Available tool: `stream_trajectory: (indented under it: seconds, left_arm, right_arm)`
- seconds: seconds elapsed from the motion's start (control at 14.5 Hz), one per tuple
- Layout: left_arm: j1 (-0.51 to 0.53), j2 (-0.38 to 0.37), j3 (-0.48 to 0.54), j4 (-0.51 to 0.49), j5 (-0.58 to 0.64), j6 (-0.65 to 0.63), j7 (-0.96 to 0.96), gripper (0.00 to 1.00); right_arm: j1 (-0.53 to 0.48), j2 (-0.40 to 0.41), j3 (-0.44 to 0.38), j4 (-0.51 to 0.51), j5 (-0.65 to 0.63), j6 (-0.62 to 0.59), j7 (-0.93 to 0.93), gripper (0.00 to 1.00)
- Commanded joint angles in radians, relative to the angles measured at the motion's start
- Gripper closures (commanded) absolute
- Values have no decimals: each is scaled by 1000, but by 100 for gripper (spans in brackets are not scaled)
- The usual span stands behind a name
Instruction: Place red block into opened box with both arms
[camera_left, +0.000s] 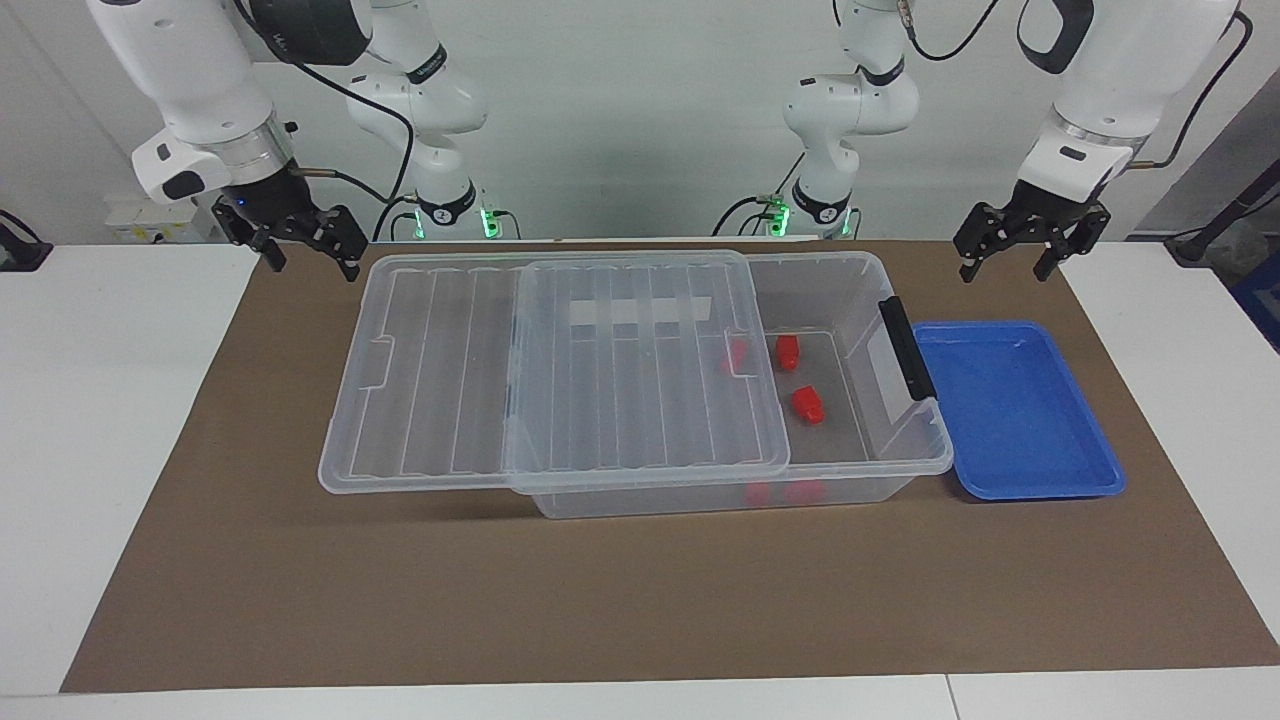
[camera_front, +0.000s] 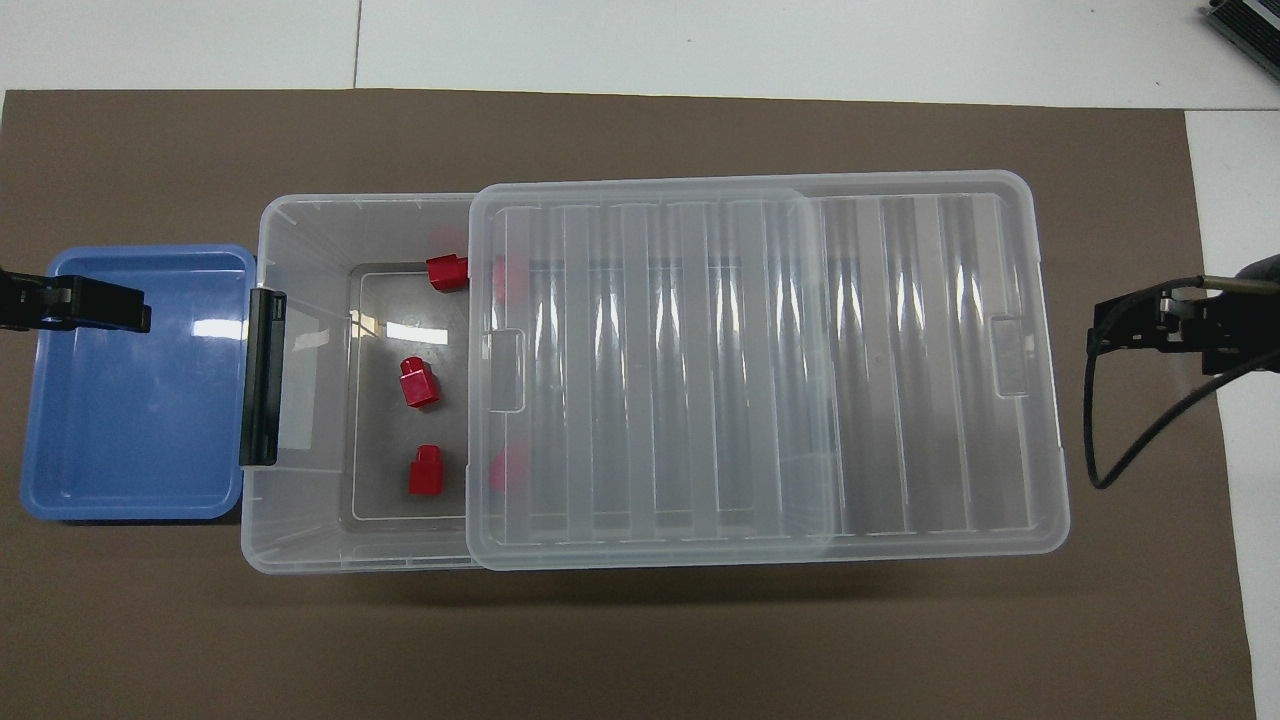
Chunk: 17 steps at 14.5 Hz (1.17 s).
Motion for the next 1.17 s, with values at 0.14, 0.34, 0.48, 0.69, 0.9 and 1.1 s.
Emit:
stream_trajectory:
  seconds: [0.14,0.34,0.48,0.69,0.9,1.1]
  left_arm:
    - [-1,-17,5,-11,-15,-14,-11,0]
    - [-1,-17,5,-11,-15,-14,-10,0]
    - [-1,-17,5,-11,-15,-14,-10,0]
    - [-1,-17,5,-11,-15,-14,-11,0]
    - [-1,-17,5,-11,-15,-16,-11,0]
    - [-1,-17,5,-11,-15,-14,-11,0]
  right_arm:
    - [-19,5,7,11,-2,-14,-15,0]
    - [-42,2,7,12,7,71,-36,0]
    - [-47,0,7,-7,-3,116,-87,45]
    - [-114,3,6,-44,-10,176,-305,100]
    - [-156,25,6,-79,-20,228,-386,100]
    - [-154,72,6,-128,-40,324,-371,100]
